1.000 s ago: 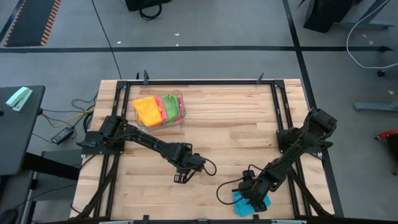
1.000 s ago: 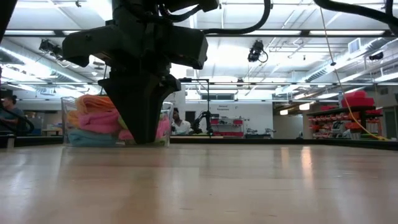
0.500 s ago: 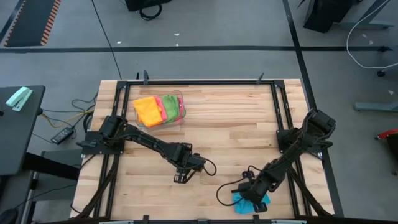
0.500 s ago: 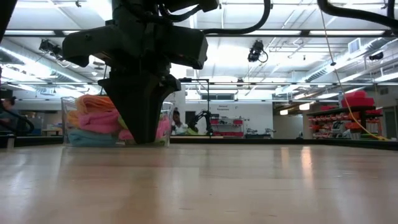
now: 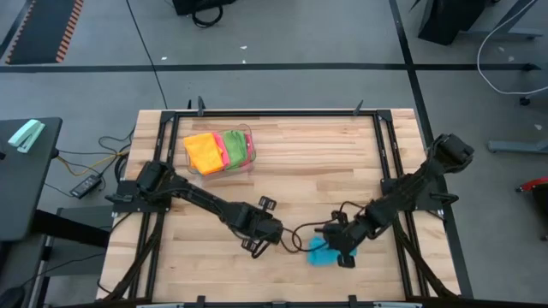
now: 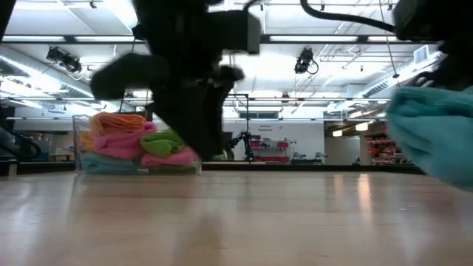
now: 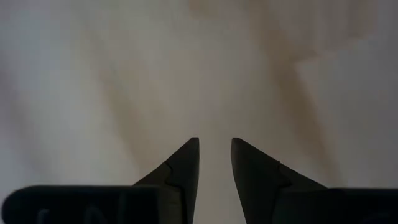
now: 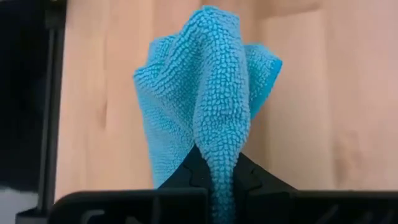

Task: Fold microfiber towels
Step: Stack the blue microfiber towel on top of the green microfiber towel

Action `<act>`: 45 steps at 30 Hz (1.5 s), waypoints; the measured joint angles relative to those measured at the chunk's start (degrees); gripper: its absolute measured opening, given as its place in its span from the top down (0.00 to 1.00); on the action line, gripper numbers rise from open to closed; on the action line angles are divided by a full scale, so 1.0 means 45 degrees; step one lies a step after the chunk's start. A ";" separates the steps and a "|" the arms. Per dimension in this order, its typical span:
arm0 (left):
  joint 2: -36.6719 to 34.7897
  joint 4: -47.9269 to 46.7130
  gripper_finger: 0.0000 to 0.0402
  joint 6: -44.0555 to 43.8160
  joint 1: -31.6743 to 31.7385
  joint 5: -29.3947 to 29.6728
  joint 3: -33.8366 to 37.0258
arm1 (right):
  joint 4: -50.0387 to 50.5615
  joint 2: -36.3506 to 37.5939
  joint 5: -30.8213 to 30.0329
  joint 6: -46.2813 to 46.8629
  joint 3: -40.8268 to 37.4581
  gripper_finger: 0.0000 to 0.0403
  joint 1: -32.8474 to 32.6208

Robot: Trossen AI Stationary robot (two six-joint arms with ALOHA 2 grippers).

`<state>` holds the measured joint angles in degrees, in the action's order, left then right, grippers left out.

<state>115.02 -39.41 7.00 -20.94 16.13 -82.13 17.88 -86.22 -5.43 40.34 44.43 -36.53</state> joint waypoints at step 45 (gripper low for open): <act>-0.1826 2.1646 0.60 0.0720 0.2099 -0.0884 0.6645 | -0.5390 0.6588 -0.7084 -0.8248 -0.1832 0.96 0.2097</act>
<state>106.80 58.00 10.24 -11.49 12.15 -52.23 -6.37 -56.58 -37.31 3.23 36.18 -27.09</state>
